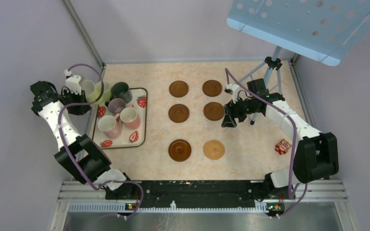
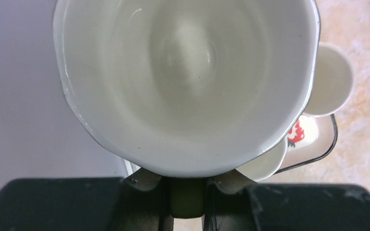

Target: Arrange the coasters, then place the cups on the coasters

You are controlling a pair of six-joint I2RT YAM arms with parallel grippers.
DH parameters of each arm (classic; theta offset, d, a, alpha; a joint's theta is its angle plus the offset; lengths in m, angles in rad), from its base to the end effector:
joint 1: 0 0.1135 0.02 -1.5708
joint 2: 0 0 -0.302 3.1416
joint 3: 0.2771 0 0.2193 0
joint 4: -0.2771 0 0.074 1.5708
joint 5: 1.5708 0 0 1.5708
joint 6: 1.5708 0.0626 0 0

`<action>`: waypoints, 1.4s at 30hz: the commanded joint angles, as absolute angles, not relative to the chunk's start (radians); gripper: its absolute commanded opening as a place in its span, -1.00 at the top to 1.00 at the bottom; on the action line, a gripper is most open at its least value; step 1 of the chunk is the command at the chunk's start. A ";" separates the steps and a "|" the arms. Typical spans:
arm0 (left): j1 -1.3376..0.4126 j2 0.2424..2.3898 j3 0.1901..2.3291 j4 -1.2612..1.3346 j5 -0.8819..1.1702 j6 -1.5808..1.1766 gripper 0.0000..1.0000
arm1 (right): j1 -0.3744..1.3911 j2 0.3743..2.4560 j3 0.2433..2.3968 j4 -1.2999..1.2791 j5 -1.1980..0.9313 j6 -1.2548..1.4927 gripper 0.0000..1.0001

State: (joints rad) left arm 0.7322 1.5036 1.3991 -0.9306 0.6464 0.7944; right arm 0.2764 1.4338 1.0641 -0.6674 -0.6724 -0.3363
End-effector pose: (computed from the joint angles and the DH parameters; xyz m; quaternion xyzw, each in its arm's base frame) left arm 0.2327 0.1585 0.3459 0.1125 0.9114 -0.0478 0.3931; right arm 0.2392 0.1084 0.2865 -0.3576 0.8420 0.3106 0.2584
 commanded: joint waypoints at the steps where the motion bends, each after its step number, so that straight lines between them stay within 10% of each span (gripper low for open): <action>1: 0.672 1.430 1.579 -0.965 0.771 0.733 1.00 | 0.239 1.426 1.141 -0.666 -0.732 -0.319 -0.46; 20: -0.201 1.709 1.890 -0.793 0.420 0.398 1.00 | 0.211 1.329 1.027 -0.560 -0.571 -0.257 -0.48; 42: -0.497 2.259 2.318 -0.620 0.292 0.296 1.00 | 0.205 1.340 0.919 -0.377 -0.372 -0.165 -0.37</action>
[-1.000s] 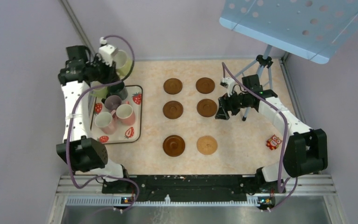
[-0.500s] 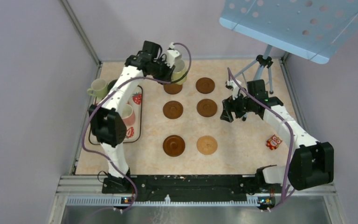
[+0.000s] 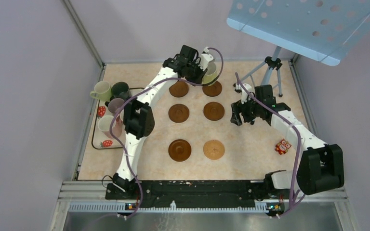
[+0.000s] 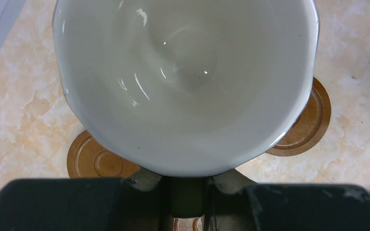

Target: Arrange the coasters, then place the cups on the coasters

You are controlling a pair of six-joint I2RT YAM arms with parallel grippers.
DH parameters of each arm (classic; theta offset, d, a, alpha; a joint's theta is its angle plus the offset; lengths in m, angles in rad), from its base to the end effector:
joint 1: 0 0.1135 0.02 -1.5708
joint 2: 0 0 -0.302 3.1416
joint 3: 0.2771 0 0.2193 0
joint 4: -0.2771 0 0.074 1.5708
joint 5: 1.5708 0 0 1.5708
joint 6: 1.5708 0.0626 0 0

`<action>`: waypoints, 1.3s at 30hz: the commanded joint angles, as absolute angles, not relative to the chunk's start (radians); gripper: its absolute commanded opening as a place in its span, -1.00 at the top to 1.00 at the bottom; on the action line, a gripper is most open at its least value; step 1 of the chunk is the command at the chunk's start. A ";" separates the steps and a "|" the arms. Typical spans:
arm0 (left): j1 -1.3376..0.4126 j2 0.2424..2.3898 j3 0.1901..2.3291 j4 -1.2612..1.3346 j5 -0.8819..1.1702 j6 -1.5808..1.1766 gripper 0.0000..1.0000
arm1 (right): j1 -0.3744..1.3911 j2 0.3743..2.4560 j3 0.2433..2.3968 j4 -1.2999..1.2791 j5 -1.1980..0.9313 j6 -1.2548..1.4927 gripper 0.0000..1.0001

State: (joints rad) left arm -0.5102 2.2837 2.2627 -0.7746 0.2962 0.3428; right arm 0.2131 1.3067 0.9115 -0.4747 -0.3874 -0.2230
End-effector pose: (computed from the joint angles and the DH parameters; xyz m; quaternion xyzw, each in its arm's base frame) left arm 0.4478 -0.2715 0.3019 0.4296 0.8106 -0.1674 0.3611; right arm 0.2335 0.0747 0.2783 -0.2639 0.8855 0.1791 0.3378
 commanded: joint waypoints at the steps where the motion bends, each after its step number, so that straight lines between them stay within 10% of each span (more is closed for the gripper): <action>1: -0.498 2.257 2.310 -0.611 0.291 0.295 1.00 | 0.206 1.367 0.937 -0.369 -0.390 -0.152 -0.34; 39: -0.436 2.112 2.094 -0.534 0.333 0.255 1.00 | 0.371 1.919 1.273 -0.194 -0.228 -0.051 -0.22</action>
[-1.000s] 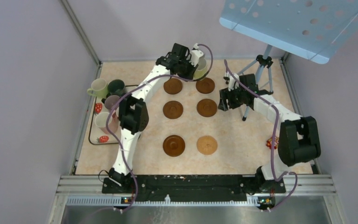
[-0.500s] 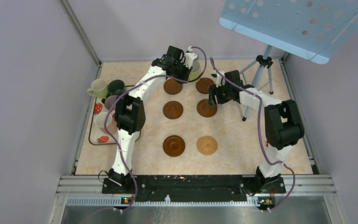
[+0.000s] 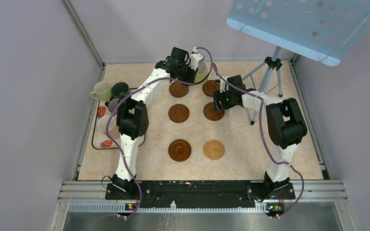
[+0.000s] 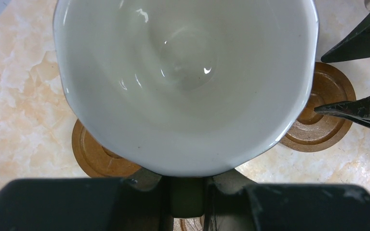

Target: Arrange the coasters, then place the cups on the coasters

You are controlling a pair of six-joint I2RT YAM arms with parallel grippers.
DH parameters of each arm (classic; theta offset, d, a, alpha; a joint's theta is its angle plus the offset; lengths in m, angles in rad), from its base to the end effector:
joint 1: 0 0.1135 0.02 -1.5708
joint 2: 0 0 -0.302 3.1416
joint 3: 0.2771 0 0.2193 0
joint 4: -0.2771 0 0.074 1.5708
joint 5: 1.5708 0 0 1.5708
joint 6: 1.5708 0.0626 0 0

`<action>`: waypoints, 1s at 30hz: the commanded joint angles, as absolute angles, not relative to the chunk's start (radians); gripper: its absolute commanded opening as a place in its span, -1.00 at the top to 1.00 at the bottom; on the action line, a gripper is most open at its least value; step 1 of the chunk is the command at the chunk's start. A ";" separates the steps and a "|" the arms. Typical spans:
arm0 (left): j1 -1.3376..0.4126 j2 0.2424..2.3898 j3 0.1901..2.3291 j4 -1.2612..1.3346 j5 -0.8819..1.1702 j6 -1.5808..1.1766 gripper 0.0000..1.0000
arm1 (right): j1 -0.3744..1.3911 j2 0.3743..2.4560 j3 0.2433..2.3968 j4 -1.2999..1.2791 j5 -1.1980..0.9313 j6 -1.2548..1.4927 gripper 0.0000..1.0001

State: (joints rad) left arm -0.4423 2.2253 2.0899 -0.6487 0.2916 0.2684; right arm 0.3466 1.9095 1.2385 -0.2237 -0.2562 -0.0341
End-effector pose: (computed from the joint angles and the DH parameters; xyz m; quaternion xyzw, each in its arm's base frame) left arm 0.4585 -0.2370 0.2895 0.3701 0.8374 -0.1666 0.3661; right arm 0.3775 0.1532 0.2092 -0.2186 0.9108 0.1702 0.3062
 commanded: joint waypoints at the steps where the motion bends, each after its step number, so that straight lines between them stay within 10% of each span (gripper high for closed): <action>1: -0.436 2.112 2.094 -0.533 0.331 0.254 1.00 | 0.373 1.921 1.269 -0.195 -0.225 -0.052 -0.21; 30: -0.430 2.075 2.030 -0.512 0.360 0.246 1.00 | 0.388 1.846 1.155 -0.255 -0.182 -0.086 0.04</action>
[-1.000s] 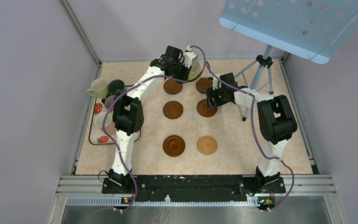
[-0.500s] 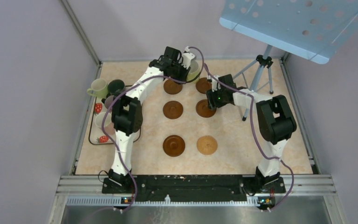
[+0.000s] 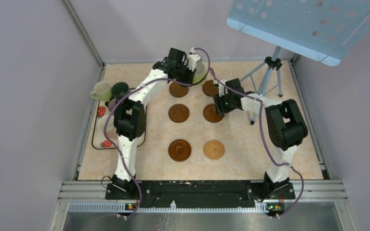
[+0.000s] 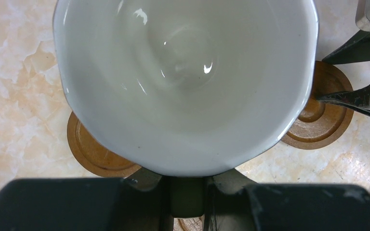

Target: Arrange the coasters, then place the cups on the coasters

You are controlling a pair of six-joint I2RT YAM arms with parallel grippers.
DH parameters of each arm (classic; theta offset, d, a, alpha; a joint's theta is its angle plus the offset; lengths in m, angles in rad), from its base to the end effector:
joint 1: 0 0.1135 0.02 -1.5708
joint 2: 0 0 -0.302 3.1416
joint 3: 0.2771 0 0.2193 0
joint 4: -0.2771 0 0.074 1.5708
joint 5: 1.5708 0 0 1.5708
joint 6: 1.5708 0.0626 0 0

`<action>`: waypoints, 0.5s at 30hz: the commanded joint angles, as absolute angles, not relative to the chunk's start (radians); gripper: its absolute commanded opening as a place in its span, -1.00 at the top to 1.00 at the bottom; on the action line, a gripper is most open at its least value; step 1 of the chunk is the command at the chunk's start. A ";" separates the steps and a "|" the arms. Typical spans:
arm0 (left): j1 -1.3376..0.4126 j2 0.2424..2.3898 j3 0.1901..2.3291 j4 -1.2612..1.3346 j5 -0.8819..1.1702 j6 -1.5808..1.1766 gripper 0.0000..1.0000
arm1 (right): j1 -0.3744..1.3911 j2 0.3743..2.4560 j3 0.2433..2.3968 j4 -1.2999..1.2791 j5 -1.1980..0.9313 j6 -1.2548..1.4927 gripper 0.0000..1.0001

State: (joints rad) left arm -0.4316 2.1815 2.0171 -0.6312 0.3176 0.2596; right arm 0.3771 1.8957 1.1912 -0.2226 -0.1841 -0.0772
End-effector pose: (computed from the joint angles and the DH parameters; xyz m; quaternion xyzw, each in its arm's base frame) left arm 0.4501 -0.2288 0.2902 0.3659 0.8399 -0.1779 0.3593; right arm 0.3652 0.1570 0.2004 -0.2411 0.9138 0.1333 0.2984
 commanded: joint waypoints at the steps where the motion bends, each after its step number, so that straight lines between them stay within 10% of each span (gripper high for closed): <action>1: -0.430 2.076 2.031 -0.513 0.362 0.242 1.00 | 0.388 1.842 1.152 -0.258 -0.184 -0.085 0.04; 15: -0.430 2.131 2.089 -0.525 0.377 0.236 1.00 | 0.374 1.695 1.210 -0.239 -0.222 0.023 -0.41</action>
State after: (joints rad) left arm -0.4316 2.1815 2.0171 -0.6285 0.3340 0.2512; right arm 0.3775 1.8130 1.1584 -0.2661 -0.1886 -0.0418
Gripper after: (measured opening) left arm 0.249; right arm 0.688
